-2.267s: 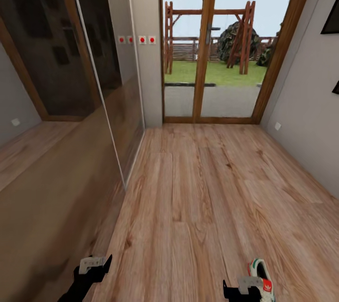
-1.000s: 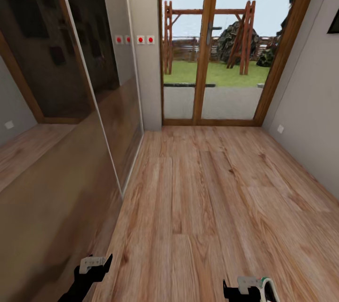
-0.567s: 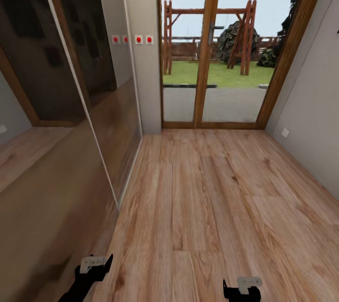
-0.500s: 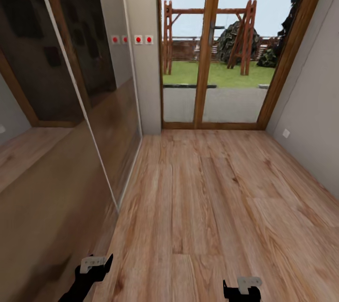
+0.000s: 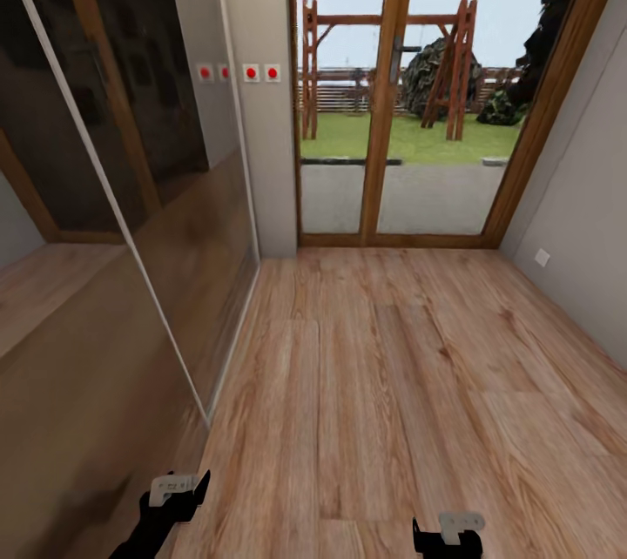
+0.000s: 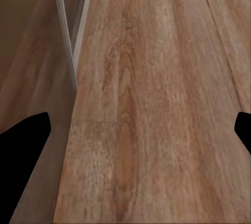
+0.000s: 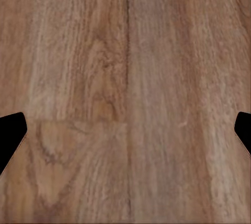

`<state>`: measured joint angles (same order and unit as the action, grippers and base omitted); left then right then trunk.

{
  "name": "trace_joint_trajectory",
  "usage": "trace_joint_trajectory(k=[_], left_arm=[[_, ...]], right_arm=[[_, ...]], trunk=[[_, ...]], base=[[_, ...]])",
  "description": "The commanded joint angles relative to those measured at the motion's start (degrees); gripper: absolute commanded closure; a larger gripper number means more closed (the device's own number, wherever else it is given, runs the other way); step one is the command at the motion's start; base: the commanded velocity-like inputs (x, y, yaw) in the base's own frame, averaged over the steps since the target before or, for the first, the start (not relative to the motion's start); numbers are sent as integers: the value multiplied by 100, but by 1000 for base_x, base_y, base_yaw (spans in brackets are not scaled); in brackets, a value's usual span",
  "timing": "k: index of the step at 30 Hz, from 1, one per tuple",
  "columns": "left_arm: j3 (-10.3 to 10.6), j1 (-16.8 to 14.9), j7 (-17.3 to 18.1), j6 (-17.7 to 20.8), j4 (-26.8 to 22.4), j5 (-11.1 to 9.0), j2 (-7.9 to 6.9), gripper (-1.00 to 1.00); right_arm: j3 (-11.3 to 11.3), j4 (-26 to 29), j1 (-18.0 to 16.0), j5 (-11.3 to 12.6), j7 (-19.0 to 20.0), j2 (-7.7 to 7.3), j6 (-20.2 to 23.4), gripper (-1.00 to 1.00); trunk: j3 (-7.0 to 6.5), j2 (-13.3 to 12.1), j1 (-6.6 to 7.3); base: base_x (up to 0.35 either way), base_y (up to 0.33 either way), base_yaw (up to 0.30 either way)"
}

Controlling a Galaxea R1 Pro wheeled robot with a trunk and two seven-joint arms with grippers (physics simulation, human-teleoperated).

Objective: Pick up the two gym shoes and the two sandals from the corridor floor and place them onto the hallstand (shoe rack) in the corridor, making sure they are on the rack and not on the floor. Arrange them so the two gym shoes are next to each other and the two sandals are next to each other.

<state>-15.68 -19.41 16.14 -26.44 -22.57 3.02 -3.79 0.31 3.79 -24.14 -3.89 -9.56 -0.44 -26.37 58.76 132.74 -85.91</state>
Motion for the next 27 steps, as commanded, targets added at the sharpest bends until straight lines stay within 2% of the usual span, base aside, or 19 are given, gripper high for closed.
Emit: trace_joint_trajectory(k=[1, 20, 27], left_arm=[[-108, -10, 12, -2, -2, -43, -151, -100], [-111, -10, 12, -2, -9, -47, -157, -100], [-111, -10, 12, -2, -10, -47, -157, -100]], right_arm=[[4, -4, -3, -42, -37, 0, -9, -100], [4, -7, -3, -42, -37, 0, -2, -100], [4, -6, -3, -42, -37, 0, 0, -100]], trunk=[[4, 2, -2], [4, 2, -2], [4, 2, -2]], base=[[233, 0, 0], [27, 0, -2], [0, 0, -173]])
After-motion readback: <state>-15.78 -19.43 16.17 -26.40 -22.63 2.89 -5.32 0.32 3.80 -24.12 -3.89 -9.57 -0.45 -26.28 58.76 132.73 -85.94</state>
